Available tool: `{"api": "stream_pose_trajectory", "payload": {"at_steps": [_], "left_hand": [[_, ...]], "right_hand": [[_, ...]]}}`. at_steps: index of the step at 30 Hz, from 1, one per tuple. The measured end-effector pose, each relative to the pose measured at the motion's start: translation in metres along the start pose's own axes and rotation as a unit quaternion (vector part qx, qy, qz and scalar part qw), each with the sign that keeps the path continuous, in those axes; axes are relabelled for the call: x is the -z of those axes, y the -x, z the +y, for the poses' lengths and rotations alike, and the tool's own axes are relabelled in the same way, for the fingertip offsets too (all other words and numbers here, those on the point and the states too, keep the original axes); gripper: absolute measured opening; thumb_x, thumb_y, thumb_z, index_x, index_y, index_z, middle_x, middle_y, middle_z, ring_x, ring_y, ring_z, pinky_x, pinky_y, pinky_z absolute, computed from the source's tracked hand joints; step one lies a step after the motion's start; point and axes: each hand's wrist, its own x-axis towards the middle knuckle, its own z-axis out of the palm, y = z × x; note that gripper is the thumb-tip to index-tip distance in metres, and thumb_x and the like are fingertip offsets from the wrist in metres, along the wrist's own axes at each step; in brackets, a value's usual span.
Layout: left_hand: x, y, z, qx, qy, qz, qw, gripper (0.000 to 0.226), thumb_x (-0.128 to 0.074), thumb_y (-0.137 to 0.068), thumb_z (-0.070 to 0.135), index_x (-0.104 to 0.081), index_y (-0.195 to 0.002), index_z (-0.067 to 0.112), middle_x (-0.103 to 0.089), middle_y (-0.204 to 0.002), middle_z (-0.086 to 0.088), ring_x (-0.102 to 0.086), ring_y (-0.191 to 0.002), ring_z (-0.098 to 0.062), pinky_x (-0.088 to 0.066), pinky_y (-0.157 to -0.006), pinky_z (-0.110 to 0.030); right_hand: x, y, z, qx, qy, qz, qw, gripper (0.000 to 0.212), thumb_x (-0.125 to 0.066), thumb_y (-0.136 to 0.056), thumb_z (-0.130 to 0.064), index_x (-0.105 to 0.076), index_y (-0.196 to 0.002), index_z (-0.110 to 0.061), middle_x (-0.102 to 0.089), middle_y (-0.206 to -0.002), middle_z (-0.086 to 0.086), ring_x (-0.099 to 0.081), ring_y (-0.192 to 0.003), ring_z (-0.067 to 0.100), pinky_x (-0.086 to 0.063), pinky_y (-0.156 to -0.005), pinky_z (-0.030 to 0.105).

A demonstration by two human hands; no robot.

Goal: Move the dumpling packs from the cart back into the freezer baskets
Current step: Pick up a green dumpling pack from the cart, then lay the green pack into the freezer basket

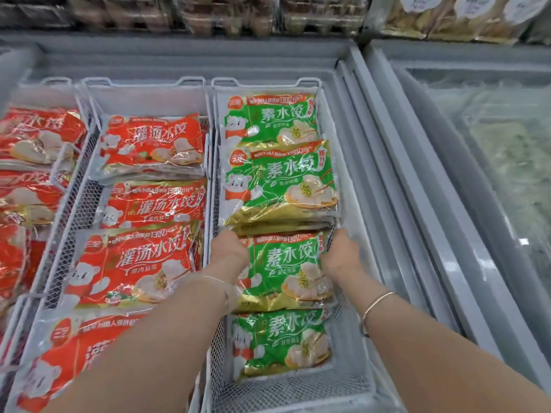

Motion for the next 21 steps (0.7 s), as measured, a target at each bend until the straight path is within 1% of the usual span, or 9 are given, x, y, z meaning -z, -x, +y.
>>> {"api": "stream_pose_trajectory", "payload": {"at_steps": [2, 4, 9, 11, 13, 15, 17, 19, 21], "left_hand": [[0.023, 0.017, 0.022, -0.04, 0.029, 0.002, 0.999, 0.022, -0.047, -0.094, 0.001, -0.056, -0.112, -0.008, -0.062, -0.11, -0.021, -0.062, -0.1, -0.033, -0.052, -0.087, -0.038], [0.042, 0.037, 0.048, -0.091, 0.051, 0.006, 0.995, 0.025, -0.051, -0.094, 0.009, -0.058, -0.112, -0.007, -0.063, -0.108, -0.022, -0.062, -0.1, -0.033, -0.05, -0.087, -0.037], [0.064, 0.11, 0.127, -0.233, 0.097, 0.006, 0.968, 0.028, -0.053, -0.093, 0.015, -0.06, -0.112, -0.004, -0.063, -0.117, -0.022, -0.059, -0.11, -0.038, -0.05, -0.095, -0.04], [0.054, 0.144, 0.158, -0.289, 0.115, -0.022, 0.95, 0.024, -0.053, -0.091, 0.011, -0.063, -0.107, -0.004, -0.065, -0.114, -0.025, -0.063, -0.108, -0.037, -0.051, -0.094, -0.044], [0.036, 0.178, 0.186, -0.321, 0.131, -0.063, 0.936, 0.011, -0.054, -0.089, 0.009, -0.063, -0.088, 0.003, -0.066, -0.111, -0.027, -0.064, -0.106, -0.039, -0.052, -0.093, -0.048], [0.011, 0.214, 0.211, -0.336, 0.145, -0.091, 0.926, 0.018, -0.053, -0.089, 0.01, -0.053, -0.071, 0.01, -0.066, -0.111, -0.029, -0.064, -0.106, -0.041, -0.05, -0.094, -0.051], [-0.019, 0.249, 0.231, -0.37, 0.129, -0.112, 0.913, 0.011, -0.053, -0.09, 0.012, -0.061, -0.086, 0.005, -0.066, -0.112, -0.026, -0.064, -0.106, -0.04, -0.051, -0.094, -0.05], [-0.059, 0.292, 0.245, -0.392, 0.124, -0.137, 0.901, 0.021, -0.055, -0.09, 0.015, -0.063, -0.102, 0.0, -0.067, -0.112, -0.024, -0.065, -0.107, -0.038, -0.051, -0.094, -0.048], [-0.103, 0.336, 0.255, -0.402, 0.11, -0.178, 0.891, 0.019, -0.055, -0.09, 0.014, -0.062, -0.098, -0.001, -0.068, -0.104, -0.026, -0.064, -0.107, -0.04, -0.052, -0.092, -0.045]], "right_hand": [[0.029, 0.015, -0.012, 0.026, -0.027, 0.019, 0.999, 0.039, -0.05, -0.091, 0.0, -0.042, -0.128, -0.004, -0.058, -0.123, 0.017, -0.056, -0.113, 0.032, -0.046, -0.086, 0.031], [0.056, 0.028, -0.024, 0.05, -0.06, 0.047, 0.996, 0.031, -0.051, -0.09, -0.002, -0.048, -0.121, -0.005, -0.06, -0.118, 0.017, -0.058, -0.109, 0.031, -0.044, -0.08, 0.028], [0.141, 0.064, -0.03, 0.08, -0.138, 0.121, 0.98, 0.03, -0.051, -0.089, -0.004, -0.05, -0.119, -0.002, -0.06, -0.109, 0.015, -0.056, -0.113, 0.033, -0.045, -0.09, 0.032], [0.178, 0.08, -0.015, 0.086, -0.142, 0.156, 0.974, 0.031, -0.05, -0.091, -0.007, -0.049, -0.121, -0.001, -0.059, -0.119, 0.018, -0.054, -0.117, 0.032, -0.039, -0.09, 0.028], [0.211, 0.096, 0.01, 0.081, -0.149, 0.195, 0.966, 0.033, -0.053, -0.091, -0.011, -0.05, -0.123, -0.001, -0.059, -0.124, 0.017, -0.053, -0.12, 0.03, -0.035, -0.095, 0.028], [0.243, 0.111, 0.044, 0.058, -0.188, 0.222, 0.955, 0.035, -0.057, -0.089, -0.011, -0.051, -0.122, -0.001, -0.061, -0.121, 0.02, -0.054, -0.119, 0.031, -0.035, -0.093, 0.028], [0.269, 0.126, 0.084, 0.027, -0.208, 0.247, 0.946, 0.034, -0.058, -0.088, -0.012, -0.052, -0.12, -0.001, -0.062, -0.118, 0.021, -0.056, -0.116, 0.032, -0.04, -0.092, 0.031], [0.296, 0.147, 0.138, -0.01, -0.217, 0.275, 0.937, 0.029, -0.057, -0.088, -0.013, -0.055, -0.115, -0.003, -0.063, -0.116, 0.021, -0.058, -0.113, 0.034, -0.043, -0.091, 0.033], [0.317, 0.166, 0.197, -0.051, -0.229, 0.304, 0.923, 0.006, -0.059, -0.086, -0.012, -0.057, -0.09, -0.007, -0.064, -0.112, 0.024, -0.06, -0.107, 0.036, -0.046, -0.089, 0.036]]}}
